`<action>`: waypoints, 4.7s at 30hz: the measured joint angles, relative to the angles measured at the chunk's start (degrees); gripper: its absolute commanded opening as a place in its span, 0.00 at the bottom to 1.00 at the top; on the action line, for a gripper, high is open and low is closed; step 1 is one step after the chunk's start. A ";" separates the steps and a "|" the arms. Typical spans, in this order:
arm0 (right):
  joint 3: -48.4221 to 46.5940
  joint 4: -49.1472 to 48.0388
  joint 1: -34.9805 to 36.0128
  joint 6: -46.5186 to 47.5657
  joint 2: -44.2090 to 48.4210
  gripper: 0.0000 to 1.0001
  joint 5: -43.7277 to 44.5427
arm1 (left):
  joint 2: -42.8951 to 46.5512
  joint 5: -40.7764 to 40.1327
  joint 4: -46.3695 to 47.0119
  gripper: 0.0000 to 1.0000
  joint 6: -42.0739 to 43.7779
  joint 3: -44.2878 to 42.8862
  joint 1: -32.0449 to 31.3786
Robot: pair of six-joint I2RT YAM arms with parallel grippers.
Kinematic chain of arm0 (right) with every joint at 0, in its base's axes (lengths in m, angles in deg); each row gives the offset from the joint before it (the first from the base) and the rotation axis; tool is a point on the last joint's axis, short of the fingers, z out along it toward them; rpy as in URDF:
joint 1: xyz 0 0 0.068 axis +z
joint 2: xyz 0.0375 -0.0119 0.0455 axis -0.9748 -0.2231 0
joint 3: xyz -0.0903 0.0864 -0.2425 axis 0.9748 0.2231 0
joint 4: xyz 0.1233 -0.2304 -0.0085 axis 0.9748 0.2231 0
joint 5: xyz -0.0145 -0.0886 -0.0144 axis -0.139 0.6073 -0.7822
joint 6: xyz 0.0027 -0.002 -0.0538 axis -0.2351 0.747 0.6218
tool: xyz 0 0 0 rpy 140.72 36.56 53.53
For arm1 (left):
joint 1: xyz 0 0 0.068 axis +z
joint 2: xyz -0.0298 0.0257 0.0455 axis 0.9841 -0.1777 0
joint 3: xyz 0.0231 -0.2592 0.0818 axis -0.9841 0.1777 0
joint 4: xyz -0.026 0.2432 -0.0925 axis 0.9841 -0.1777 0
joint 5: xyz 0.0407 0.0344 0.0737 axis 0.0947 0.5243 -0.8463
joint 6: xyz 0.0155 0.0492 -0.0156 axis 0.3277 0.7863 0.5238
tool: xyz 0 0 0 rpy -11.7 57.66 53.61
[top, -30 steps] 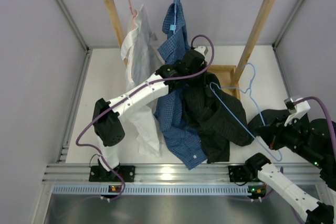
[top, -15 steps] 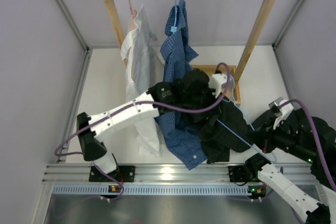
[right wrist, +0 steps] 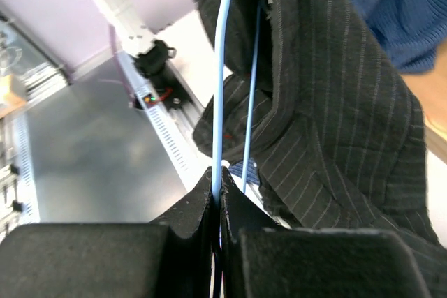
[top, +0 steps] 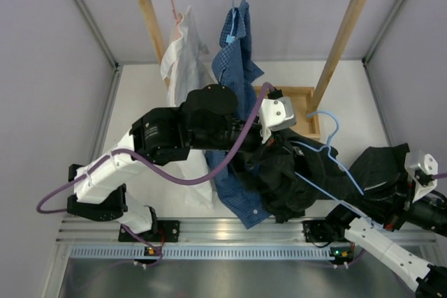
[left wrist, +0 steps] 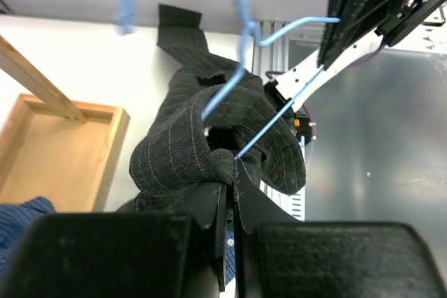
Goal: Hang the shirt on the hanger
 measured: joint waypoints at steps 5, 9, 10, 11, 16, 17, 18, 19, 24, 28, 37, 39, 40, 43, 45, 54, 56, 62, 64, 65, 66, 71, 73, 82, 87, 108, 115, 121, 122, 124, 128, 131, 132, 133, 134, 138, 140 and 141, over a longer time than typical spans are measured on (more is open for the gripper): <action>-1.22 -0.87 1.46 0.55 -0.61 0.00 -3.58 | -2.19 -0.20 -3.72 0.00 1.14 -6.69 -0.11; 0.72 -2.99 1.53 0.72 -3.39 0.00 -5.68 | -3.69 -0.07 -5.20 0.00 1.57 -8.20 -1.07; 1.62 -3.69 1.53 0.59 -4.33 0.00 -5.31 | -4.07 -0.15 -5.53 0.00 1.68 -8.17 -1.66; 2.71 -4.76 1.55 0.31 -5.18 0.00 -4.74 | -4.46 -0.39 -5.77 0.00 1.84 -8.17 -2.40; 10.14 -13.05 1.60 -1.57 -5.73 0.00 -2.27 | -5.92 -6.80 -6.23 0.00 1.42 -7.89 -5.92; 12.28 -15.52 1.60 -2.10 -5.11 0.00 -2.12 | -6.08 -9.46 -6.21 0.00 1.09 -7.85 -6.43; 13.99 -17.29 1.62 -2.47 -4.39 0.00 -1.95 | -6.12 -11.89 -6.12 0.00 0.63 -7.78 -6.73; 16.28 -19.54 1.64 -2.89 -3.43 0.00 -1.55 | -6.12 -13.92 -5.81 0.00 0.09 -7.56 -6.88; 26.67 -28.92 1.64 -4.50 2.23 0.00 0.85 | -6.10 -20.70 -4.13 0.00 -2.34 -7.15 -6.88; 29.44 -32.70 1.66 -5.44 6.05 0.00 3.17 | -6.27 -22.21 -2.91 0.00 -2.75 -8.00 -6.95; 36.63 -41.86 1.66 -8.04 19.37 0.00 5.44 | -9.51 -20.59 0.74 0.12 -2.16 -11.34 -10.16; 37.16 -42.45 1.66 -8.26 20.37 0.00 5.73 | -10.80 -20.92 0.92 0.37 -1.70 -11.45 -11.06; 37.48 -42.93 1.66 -8.46 20.76 0.00 5.97 | -11.45 -20.98 0.92 0.53 -1.38 -11.45 -11.30; 38.51 -43.58 1.66 -8.63 21.73 0.00 7.30 | -12.31 -20.96 0.85 0.98 -0.74 -11.45 -11.58; 39.32 -44.35 1.66 -8.96 22.10 0.00 8.37 | -12.04 -21.16 0.94 0.98 -0.07 -11.45 -11.58; 40.76 -45.55 1.66 -10.43 22.14 0.00 10.27 | -3.67 -29.57 8.09 0.97 11.45 -2.80 -9.64; 40.74 -45.48 1.66 -10.58 22.14 0.00 10.03 | -2.91 -25.11 10.05 0.93 13.55 -2.69 -5.49; 39.71 -43.89 1.66 -10.49 22.14 0.00 7.58 | -4.02 0.57 12.13 0.98 13.14 -3.85 15.74; 38.66 -43.01 1.66 -10.29 22.14 0.00 6.45 | -4.87 9.49 12.11 0.98 12.52 -4.61 18.49; 38.25 -42.84 1.66 -10.16 22.14 0.00 5.99 | -5.11 14.14 12.11 0.98 12.26 -4.70 18.88; 37.81 -42.73 1.66 -9.99 22.14 0.00 5.31 | -5.38 18.64 11.96 0.97 11.93 -4.70 19.04; 36.04 -41.66 1.68 -9.38 22.14 0.00 1.46 | -6.54 36.41 11.89 0.96 10.25 -4.52 19.52; 35.45 -41.31 1.66 -9.14 22.12 0.00 -0.26 | -7.15 41.55 11.87 0.92 9.31 -4.52 19.67; 33.35 -40.30 1.68 -8.09 20.33 0.00 -5.70 | -10.38 48.70 11.87 0.73 4.11 -4.55 18.56; 32.46 -39.71 1.68 -7.34 18.21 0.00 -7.19 | -10.64 47.71 11.78 0.70 2.80 -4.50 15.10; 26.58 -34.10 1.79 -3.54 16.52 0.92 1.92 | -5.40 38.99 11.89 0.00 5.42 5.66 12.55; 19.50 -21.94 2.05 -6.16 16.55 0.66 16.31 | -1.70 21.97 13.86 0.00 -0.07 8.68 12.35; 24.06 -18.12 2.49 -14.62 17.94 0.58 21.11 | 2.27 8.96 18.14 0.00 -6.71 12.39 12.35; 26.18 -18.38 2.54 -16.41 18.29 0.58 21.20 | 2.62 7.96 19.04 0.00 -7.58 12.92 12.35; 30.88 -19.91 2.60 -19.61 18.49 0.58 21.31 | 3.02 6.84 20.74 0.00 -9.07 13.99 12.35; 37.92 -23.06 2.73 -25.51 18.51 0.42 26.10 | 3.04 4.96 23.85 0.00 -11.37 16.39 12.35; 41.33 -25.97 2.75 -30.29 19.67 0.38 30.14 | 3.17 3.82 26.18 0.00 -12.66 18.95 12.35; 42.62 -26.84 2.75 -31.82 20.52 0.36 31.04 | 3.19 3.43 26.77 0.00 -12.92 19.69 12.35; 43.80 -27.52 2.75 -33.42 21.33 0.34 31.71 | 3.28 3.19 27.41 0.00 -13.09 20.39 12.35; 44.83 -28.28 2.75 -34.97 21.90 0.34 32.35 | 3.45 2.91 28.37 0.00 -13.27 21.38 12.35; 47.58 -29.49 2.75 -38.69 22.34 0.25 34.23 | 3.89 2.75 29.94 0.00 -13.75 23.10 12.35; 48.09 -29.70 2.78 -39.93 22.36 0.12 35.32 | 4.35 2.78 31.08 0.00 -13.97 23.98 12.35; 48.26 -30.08 2.78 -40.15 22.38 0.10 36.13 | 4.61 2.78 31.52 0.00 -14.03 24.28 12.35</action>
